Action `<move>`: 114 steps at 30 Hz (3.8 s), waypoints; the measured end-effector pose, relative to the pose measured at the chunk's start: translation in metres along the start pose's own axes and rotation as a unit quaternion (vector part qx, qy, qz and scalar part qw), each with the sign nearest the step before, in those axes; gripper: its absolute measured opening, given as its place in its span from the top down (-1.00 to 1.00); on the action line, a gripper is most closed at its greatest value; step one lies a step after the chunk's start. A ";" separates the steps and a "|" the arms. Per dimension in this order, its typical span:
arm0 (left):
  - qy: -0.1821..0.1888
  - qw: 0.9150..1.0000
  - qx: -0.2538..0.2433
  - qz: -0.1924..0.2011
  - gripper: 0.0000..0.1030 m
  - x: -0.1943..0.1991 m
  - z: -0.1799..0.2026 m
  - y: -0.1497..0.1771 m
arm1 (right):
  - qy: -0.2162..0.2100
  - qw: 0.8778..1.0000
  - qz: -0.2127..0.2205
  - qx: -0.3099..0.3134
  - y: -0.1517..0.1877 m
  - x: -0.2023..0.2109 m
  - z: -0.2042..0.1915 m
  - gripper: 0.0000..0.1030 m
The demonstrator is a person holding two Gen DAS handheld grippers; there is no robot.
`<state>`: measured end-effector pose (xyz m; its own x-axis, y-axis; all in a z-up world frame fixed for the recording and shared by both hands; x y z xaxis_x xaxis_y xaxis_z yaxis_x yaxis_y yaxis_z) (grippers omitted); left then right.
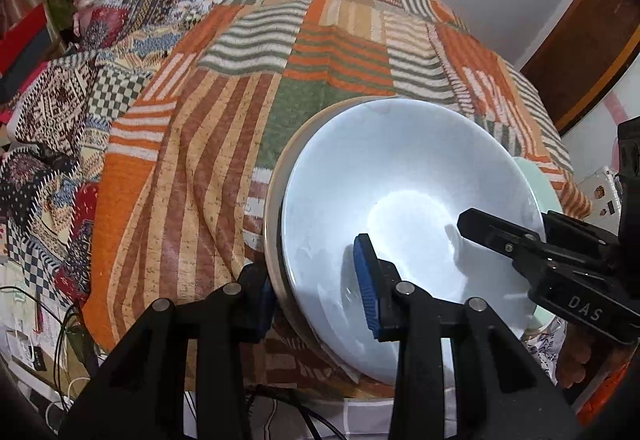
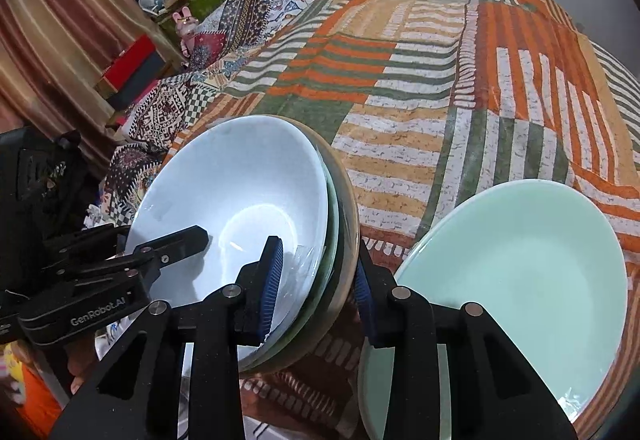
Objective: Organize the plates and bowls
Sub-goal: 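Lower the white spotted bowl into the mint green bowl with both tools, then lift the nested bowl stack with both tools and carry it onto the plate stack, then lower the bowl stack onto the plates and open both tools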
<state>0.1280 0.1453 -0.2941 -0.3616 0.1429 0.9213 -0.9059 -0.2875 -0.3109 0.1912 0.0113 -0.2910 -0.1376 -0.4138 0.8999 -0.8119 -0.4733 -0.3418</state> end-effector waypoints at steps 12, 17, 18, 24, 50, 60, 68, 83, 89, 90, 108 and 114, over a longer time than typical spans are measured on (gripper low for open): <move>0.001 0.998 -0.025 0.060 0.30 0.056 0.029 -0.005 | -0.001 0.999 0.053 0.004 0.000 0.048 -0.006 0.40; 0.002 0.996 -0.043 0.081 0.30 0.078 0.049 -0.003 | 0.001 0.997 0.081 0.000 0.003 0.073 -0.003 0.40; 0.003 0.995 -0.046 0.084 0.30 0.080 0.053 -0.003 | 0.001 0.996 0.086 -0.002 0.004 0.077 -0.002 0.40; 0.011 0.993 -0.070 0.099 0.31 0.097 0.081 -0.002 | 0.005 0.993 0.113 -0.013 0.010 0.102 0.011 0.40; 0.018 0.987 -0.155 0.040 0.31 0.044 0.194 0.001 | 0.037 0.986 0.129 -0.099 0.062 0.137 0.104 0.40; -0.003 0.985 -0.166 0.049 0.47 0.025 0.198 -0.008 | 0.031 0.987 0.104 -0.119 0.068 0.117 0.123 0.40; 0.018 0.974 -0.211 0.078 0.78 0.037 0.230 -0.019 | 0.084 0.988 0.126 -0.029 0.049 0.113 0.093 0.49; 0.030 0.986 -0.161 0.031 0.78 0.003 0.203 -0.019 | 0.085 0.987 0.099 -0.089 0.053 0.099 0.128 0.49; 0.029 0.986 -0.164 0.021 0.77 -0.003 0.206 -0.016 | 0.055 0.988 0.083 -0.114 0.066 0.091 0.141 0.49; 0.029 0.986 -0.164 0.020 0.77 -0.003 0.206 -0.015 | 0.056 0.989 0.082 -0.113 0.066 0.091 0.139 0.48; 0.022 0.984 -0.161 0.067 0.17 0.033 0.207 -0.016 | 0.042 0.984 0.105 -0.136 0.068 0.115 0.142 0.21; 0.025 0.977 -0.167 0.130 -0.01 0.081 0.211 -0.014 | 0.061 0.979 0.156 -0.118 0.069 0.161 0.129 0.16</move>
<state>0.1576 -0.0389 -0.1661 -0.5918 0.1551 0.7910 -0.8003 0.0045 -0.5996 0.1865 -0.1884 -0.2049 -0.4546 -0.4068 0.7924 -0.8261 -0.1400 -0.5458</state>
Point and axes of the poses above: each gripper's, at about its wrist camera, not at the fingertips, and x roughly against the way its jaws point, z to its right, y to its underside, the point moved 6 cm from there along -x, roughly the way its jaws point, and after that the axes turned 10 degrees about -z, right-handed, at the moved point
